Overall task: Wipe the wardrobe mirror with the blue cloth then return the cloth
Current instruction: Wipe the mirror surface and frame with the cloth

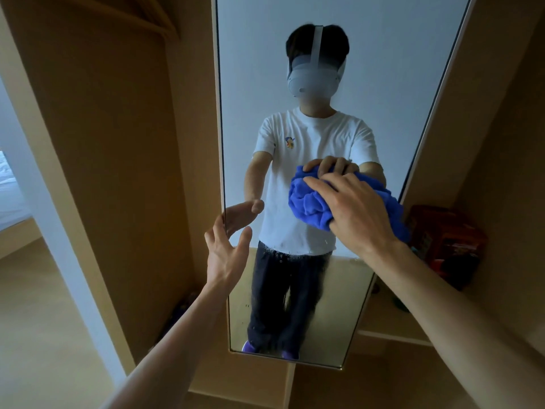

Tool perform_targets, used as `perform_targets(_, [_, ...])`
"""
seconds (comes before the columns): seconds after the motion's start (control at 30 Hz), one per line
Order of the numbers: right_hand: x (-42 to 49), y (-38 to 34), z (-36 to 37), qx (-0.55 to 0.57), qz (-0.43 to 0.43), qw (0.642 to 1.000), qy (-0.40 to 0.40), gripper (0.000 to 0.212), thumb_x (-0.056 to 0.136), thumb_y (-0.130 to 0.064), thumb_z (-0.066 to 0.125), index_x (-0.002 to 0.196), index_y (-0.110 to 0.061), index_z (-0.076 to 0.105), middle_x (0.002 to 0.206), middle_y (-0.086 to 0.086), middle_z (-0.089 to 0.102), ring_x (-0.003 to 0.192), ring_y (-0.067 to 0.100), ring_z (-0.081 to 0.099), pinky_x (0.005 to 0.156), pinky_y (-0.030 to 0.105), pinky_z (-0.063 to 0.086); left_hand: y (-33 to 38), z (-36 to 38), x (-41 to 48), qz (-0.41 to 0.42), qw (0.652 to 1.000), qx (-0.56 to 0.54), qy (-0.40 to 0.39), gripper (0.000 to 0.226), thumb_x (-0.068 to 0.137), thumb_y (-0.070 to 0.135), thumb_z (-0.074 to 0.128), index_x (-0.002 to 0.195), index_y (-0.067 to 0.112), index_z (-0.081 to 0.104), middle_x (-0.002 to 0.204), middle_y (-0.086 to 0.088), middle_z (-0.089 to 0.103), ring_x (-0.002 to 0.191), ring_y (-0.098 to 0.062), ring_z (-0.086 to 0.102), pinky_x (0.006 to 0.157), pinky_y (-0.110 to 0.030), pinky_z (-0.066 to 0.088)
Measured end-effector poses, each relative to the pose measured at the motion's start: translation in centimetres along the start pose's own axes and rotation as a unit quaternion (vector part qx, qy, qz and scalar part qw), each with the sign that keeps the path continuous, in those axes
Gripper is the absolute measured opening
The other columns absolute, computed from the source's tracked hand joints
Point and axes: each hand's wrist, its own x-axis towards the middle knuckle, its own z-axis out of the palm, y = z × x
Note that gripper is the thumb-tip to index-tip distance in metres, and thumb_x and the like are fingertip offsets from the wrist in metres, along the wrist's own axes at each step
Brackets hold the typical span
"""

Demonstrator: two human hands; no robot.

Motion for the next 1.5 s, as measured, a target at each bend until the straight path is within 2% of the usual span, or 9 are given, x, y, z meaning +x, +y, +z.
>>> perform_targets(0.1, [0.5,0.8,-1.1,-0.007,-0.010,1.000,0.011,0.064,0.075,-0.003,0.065,0.136,-0.015,0.055,0.115,0.007,0.061,0.089,0.029,0.054,0.077,0.046,0.048,0.1,0.4,-0.1,-0.003,1.000,0.010,0.012,0.072,0.100,0.048,0.053,0.159,0.024,0.019,0.155,-0.008,0.027,0.133,-0.031,0.046,0.094,-0.046,0.047])
perform_targets(0.27, [0.6,1.4,-0.4,-0.003,-0.021,1.000,0.012,0.059,0.077,-0.006,0.064,0.134,-0.017,0.054,0.111,0.004,0.059,0.089,0.027,0.052,0.076,0.046,0.047,0.4,0.9,-0.3,-0.002,1.000,0.006,0.026,0.073,0.099,0.047,0.054,0.159,0.024,0.018,0.156,-0.007,0.026,0.131,-0.030,0.049,0.092,-0.044,0.048])
perform_targets(0.37, [-0.5,0.8,0.2,-0.012,-0.030,0.999,0.012,0.059,0.072,-0.005,0.066,0.129,-0.017,0.057,0.105,0.004,0.060,0.085,0.026,0.052,0.069,0.041,0.042,0.4,1.2,-0.4,-0.011,0.999,0.010,0.030,0.075,0.100,0.049,0.052,0.159,0.024,0.015,0.158,-0.008,0.023,0.134,-0.032,0.047,0.092,-0.044,0.048])
perform_targets(0.5, [-2.9,-0.1,1.7,-0.005,-0.034,0.999,-0.010,0.061,0.067,-0.006,0.068,0.126,-0.016,0.060,0.104,0.004,0.062,0.086,0.028,0.054,0.069,0.041,0.043,0.5,1.5,-0.4,-0.018,0.999,0.022,0.033,0.076,0.100,0.050,0.051,0.160,0.024,0.013,0.160,-0.008,0.021,0.134,-0.034,0.047,0.089,-0.045,0.049])
perform_targets(0.77, [-5.8,-1.0,3.2,0.008,-0.021,0.997,-0.068,0.068,0.067,-0.008,0.079,0.131,-0.018,0.059,0.116,0.004,0.065,0.094,0.027,0.060,0.077,0.040,0.049,0.6,1.5,-0.8,-0.017,0.999,0.029,0.029,0.077,0.100,0.048,0.051,0.161,0.024,0.010,0.162,-0.008,0.017,0.137,-0.035,0.045,0.091,-0.047,0.050])
perform_targets(1.0, [-3.9,0.8,0.5,0.005,0.013,0.999,-0.035,0.066,0.073,-0.001,0.067,0.136,-0.019,0.057,0.118,0.003,0.062,0.095,0.028,0.058,0.076,0.041,0.047,0.2,1.4,-0.9,-0.012,0.999,0.029,0.024,0.078,0.100,0.048,0.051,0.161,0.026,0.008,0.163,-0.007,0.017,0.138,-0.034,0.044,0.088,-0.047,0.051])
perform_targets(1.13, [-2.0,2.6,-1.8,-0.001,0.013,1.000,0.003,0.063,0.075,-0.002,0.064,0.136,-0.017,0.057,0.115,0.006,0.062,0.092,0.030,0.057,0.075,0.046,0.048,0.2,1.6,-1.1,-0.015,0.999,0.025,0.026,0.079,0.100,0.049,0.052,0.161,0.025,0.008,0.163,-0.006,0.017,0.137,-0.034,0.044,0.090,-0.050,0.051])
perform_targets(1.33, [-1.4,4.6,-2.2,0.007,0.005,1.000,0.007,0.059,0.077,-0.006,0.049,0.134,-0.019,0.057,0.111,0.004,0.060,0.089,0.028,0.055,0.073,0.048,0.047,0.1,1.7,-1.1,-0.005,0.999,0.015,0.031,0.078,0.099,0.046,0.053,0.161,0.027,0.009,0.161,-0.007,0.019,0.134,-0.034,0.048,0.087,-0.049,0.055])
perform_targets(1.5, [-3.8,3.4,-0.9,0.009,0.008,1.000,-0.002,0.057,0.073,-0.006,0.061,0.129,-0.018,0.063,0.110,0.004,0.064,0.088,0.029,0.057,0.071,0.047,0.048,-0.2,2.1,-1.0,-0.002,0.999,0.013,0.041,0.076,0.100,0.044,0.053,0.161,0.025,0.010,0.161,-0.008,0.020,0.134,-0.034,0.047,0.086,-0.045,0.050])
